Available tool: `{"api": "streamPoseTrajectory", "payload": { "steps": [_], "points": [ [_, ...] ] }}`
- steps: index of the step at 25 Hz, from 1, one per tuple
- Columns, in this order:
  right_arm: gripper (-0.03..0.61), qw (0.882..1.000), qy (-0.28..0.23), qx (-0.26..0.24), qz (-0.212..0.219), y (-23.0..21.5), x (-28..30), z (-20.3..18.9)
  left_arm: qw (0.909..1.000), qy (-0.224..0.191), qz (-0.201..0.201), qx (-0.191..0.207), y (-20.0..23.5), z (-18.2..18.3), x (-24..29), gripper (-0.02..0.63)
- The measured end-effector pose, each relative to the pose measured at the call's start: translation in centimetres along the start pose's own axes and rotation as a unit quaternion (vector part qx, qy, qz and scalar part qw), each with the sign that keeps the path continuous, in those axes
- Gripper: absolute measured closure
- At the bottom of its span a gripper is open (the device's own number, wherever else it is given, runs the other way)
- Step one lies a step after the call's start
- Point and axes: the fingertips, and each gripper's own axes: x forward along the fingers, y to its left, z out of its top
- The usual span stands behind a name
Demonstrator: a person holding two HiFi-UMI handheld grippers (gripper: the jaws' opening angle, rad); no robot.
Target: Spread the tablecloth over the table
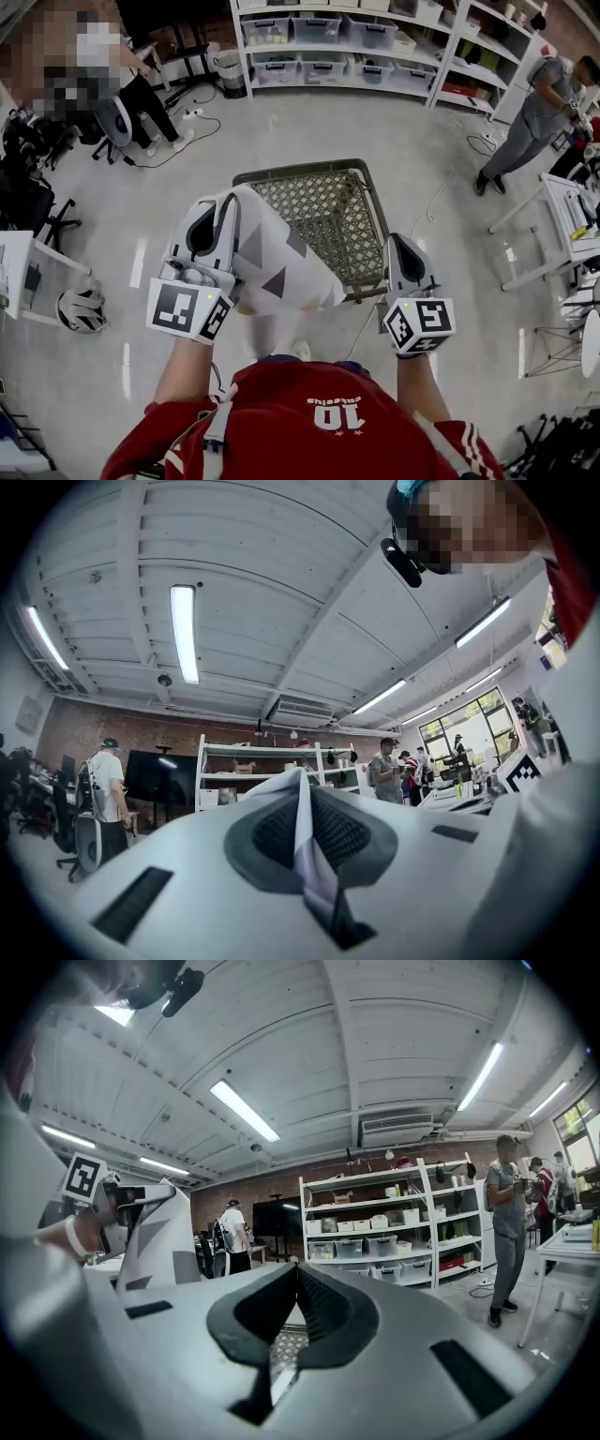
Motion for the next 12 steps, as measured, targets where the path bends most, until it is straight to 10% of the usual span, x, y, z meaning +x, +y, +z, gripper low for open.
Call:
{"api": "streamPoseTrajectory", "payload": {
  "steps": [12],
  "points": [
    [0.563, 0.999, -0.005, 0.002, -0.039, -3.0, 0.8, -1.6, 0.9969, -0.04, -0.066, 0.019, -1.7, 0.5, 8.5, 0.601]
  ]
}}
